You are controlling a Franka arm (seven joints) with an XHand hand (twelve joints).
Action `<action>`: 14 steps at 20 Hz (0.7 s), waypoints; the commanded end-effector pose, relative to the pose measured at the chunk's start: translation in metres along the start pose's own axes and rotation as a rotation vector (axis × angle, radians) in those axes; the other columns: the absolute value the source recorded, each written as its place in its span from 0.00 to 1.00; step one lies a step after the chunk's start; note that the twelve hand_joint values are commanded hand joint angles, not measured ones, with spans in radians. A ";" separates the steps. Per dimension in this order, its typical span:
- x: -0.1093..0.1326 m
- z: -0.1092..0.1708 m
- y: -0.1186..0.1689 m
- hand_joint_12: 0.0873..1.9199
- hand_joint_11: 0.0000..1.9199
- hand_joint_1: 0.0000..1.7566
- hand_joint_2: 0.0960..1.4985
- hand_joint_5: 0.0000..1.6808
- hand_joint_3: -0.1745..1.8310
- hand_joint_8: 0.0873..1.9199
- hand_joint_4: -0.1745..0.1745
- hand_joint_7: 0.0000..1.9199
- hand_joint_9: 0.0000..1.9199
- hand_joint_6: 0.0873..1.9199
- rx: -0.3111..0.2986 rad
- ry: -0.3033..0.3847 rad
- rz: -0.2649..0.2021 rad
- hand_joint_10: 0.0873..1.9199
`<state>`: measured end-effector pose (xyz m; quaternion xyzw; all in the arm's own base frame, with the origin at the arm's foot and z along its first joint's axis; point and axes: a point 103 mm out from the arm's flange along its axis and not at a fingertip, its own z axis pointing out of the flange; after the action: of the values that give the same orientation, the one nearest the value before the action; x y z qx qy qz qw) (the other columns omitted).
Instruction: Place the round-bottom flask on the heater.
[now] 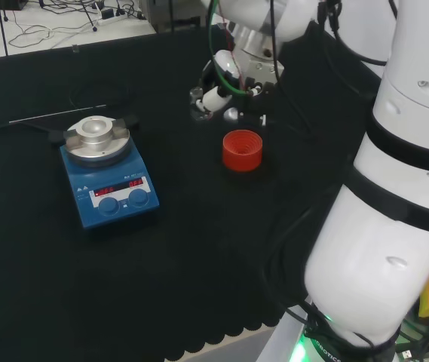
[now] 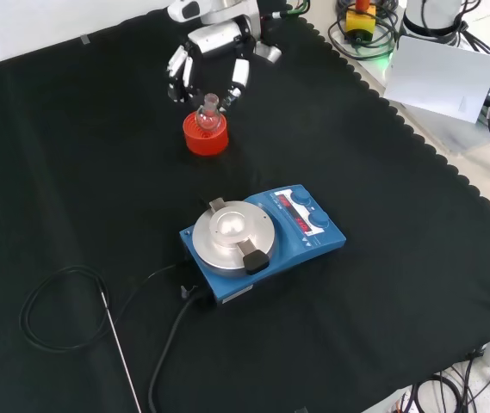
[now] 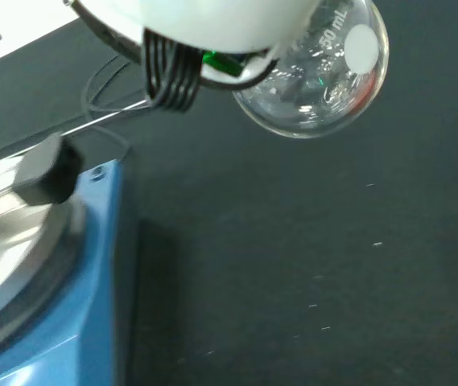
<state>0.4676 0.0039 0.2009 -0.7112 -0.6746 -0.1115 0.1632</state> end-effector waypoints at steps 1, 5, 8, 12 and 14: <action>0.040 0.001 0.030 0.65 0.29 0.66 0.39 0.72 0.46 0.32 0.38 0.30 0.42 0.41 0.011 0.058 -0.028 0.25; 0.061 0.003 0.041 0.65 0.29 0.66 0.39 0.72 0.46 0.32 0.37 0.30 0.42 0.41 0.021 0.056 -0.061 0.25; 0.072 0.004 0.046 0.65 0.29 0.66 0.39 0.72 0.46 0.32 0.37 0.30 0.42 0.41 0.018 0.062 -0.070 0.25; 0.080 0.000 0.051 0.65 0.29 0.66 0.39 0.72 0.46 0.32 0.37 0.30 0.42 0.41 0.012 0.083 -0.071 0.25; 0.084 -0.002 0.053 0.65 0.29 0.66 0.39 0.72 0.46 0.32 0.37 0.30 0.42 0.41 0.010 0.095 -0.073 0.25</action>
<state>0.4919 0.0678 0.2145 -0.6743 -0.7081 -0.1166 0.1742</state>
